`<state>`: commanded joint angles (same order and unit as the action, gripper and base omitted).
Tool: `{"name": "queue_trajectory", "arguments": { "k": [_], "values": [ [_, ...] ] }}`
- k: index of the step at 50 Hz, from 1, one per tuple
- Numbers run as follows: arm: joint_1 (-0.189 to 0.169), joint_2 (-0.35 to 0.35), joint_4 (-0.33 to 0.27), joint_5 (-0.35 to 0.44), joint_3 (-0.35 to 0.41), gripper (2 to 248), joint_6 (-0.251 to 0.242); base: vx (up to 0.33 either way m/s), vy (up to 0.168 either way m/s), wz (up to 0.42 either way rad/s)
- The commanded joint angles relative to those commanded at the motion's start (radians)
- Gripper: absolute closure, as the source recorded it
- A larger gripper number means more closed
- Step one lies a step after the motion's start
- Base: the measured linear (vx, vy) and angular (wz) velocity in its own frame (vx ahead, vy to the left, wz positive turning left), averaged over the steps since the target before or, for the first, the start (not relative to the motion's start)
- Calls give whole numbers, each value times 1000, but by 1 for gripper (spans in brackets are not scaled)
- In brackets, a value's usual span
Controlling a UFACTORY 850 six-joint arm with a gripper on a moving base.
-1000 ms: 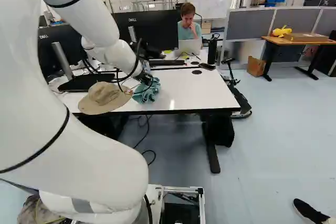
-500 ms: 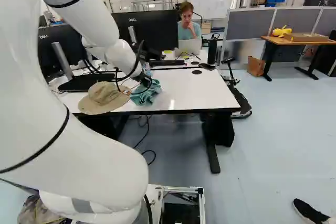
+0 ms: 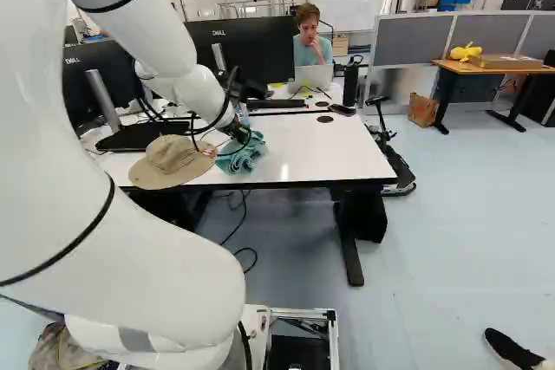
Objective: Clean the table with the green towel
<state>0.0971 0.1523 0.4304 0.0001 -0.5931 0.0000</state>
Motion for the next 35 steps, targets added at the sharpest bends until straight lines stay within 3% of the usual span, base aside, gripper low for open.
{"name": "queue_trajectory", "arguments": {
  "k": [35],
  "values": [
    [-97, -37, 0, 0, -116, 225, 0, 0, 0, 0]
  ]
}}
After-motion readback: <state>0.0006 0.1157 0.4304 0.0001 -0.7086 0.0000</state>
